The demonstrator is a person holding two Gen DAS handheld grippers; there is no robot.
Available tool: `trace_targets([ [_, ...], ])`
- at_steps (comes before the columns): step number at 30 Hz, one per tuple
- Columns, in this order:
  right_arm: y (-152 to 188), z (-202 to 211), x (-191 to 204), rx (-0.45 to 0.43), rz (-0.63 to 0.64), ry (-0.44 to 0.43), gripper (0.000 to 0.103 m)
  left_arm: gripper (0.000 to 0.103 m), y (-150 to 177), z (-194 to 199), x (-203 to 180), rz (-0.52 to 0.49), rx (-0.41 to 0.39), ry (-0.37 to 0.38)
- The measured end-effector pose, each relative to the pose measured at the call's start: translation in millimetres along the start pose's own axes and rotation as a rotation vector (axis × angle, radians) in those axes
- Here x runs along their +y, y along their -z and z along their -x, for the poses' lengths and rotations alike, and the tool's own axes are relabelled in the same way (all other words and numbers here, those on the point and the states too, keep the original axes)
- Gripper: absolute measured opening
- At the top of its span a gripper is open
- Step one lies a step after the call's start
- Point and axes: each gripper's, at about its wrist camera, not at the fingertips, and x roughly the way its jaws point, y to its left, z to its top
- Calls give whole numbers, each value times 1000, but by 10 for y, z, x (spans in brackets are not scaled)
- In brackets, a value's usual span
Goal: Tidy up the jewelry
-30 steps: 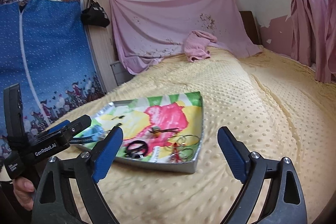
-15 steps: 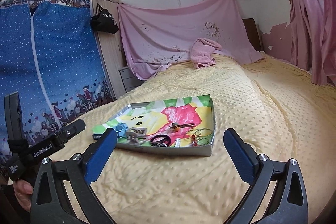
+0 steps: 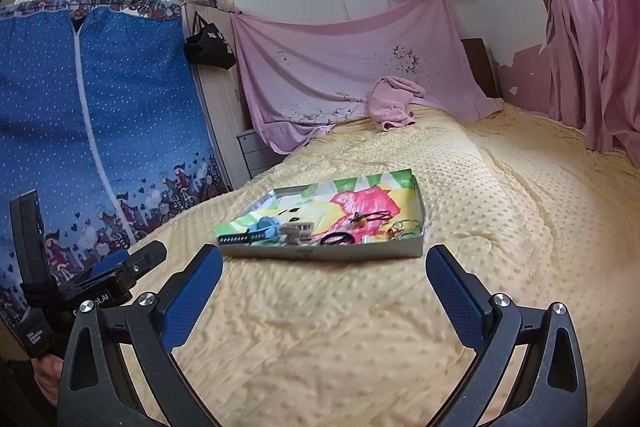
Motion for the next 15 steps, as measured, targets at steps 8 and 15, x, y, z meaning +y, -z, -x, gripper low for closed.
trace_targets([
  [8,221,270,219,-17,38,40,100,103,167,250,116,-48,0,-20],
  [15,387,350,340,0,78,74,100,103,263,331,175,-70,8,-26],
])
